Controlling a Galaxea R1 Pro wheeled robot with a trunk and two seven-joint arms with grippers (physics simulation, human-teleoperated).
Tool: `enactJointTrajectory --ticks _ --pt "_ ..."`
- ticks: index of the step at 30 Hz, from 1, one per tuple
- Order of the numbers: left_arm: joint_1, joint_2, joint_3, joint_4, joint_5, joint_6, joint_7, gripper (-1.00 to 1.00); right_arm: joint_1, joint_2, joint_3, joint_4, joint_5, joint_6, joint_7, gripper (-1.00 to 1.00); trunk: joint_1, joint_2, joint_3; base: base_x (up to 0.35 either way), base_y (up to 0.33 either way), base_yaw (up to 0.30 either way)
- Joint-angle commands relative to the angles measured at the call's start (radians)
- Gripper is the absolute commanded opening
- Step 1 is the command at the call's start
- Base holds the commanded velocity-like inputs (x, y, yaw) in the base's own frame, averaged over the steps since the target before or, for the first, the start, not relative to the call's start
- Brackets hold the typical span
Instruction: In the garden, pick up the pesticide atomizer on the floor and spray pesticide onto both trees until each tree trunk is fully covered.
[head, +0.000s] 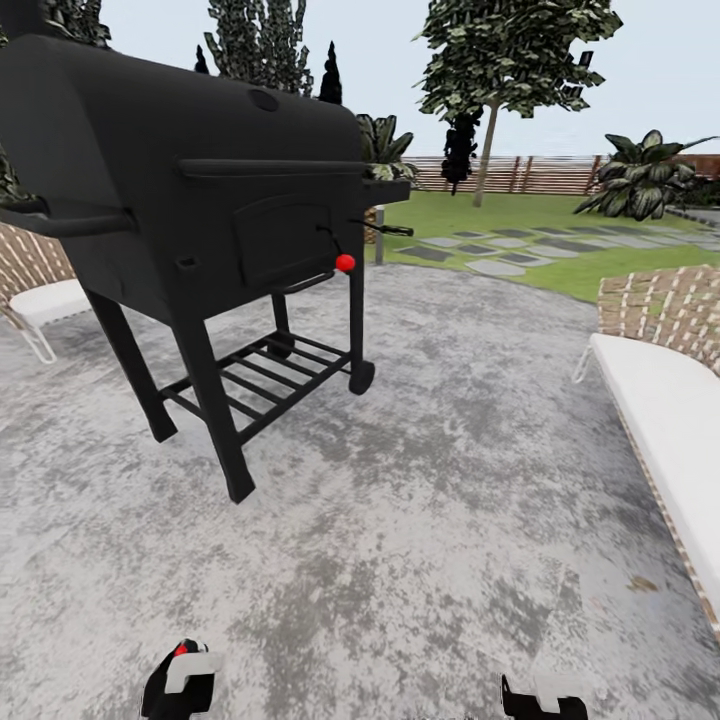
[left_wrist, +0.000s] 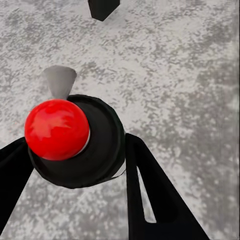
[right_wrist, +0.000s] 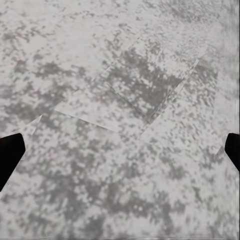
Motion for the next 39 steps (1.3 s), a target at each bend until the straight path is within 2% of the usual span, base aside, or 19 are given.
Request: enactJointTrajectory --ticks 1,8,28,39 --pt "0.0 0.0 0.0 0.0 -0.001 0.0 0.0 -1.0 0.0 0.0 0.0 0.0 0.0 0.0 0.0 1.0 0.0 0.0 0.0 0.0 0.0 -0.295" --pt "0.0 0.003 0.0 0.001 0.0 0.001 0.0 -1.0 0.0 0.0 0.0 0.0 0.0 0.0 0.0 1.0 0.0 0.0 0.0 0.147 0.0 -0.295" --pt "0.0 0.005 0.0 -0.001 0.0 0.0 0.0 -1.0 0.0 0.0 0.001 0.0 0.0 0.0 0.001 1.0 0.0 0.0 0.0 0.333 0.0 -0.293" --pt "0.0 0.005 0.0 -0.001 0.0 0.0 0.0 -1.0 0.0 0.0 0.002 0.0 0.004 0.0 0.004 1.0 0.0 0.0 0.0 0.338 0.0 -0.044"
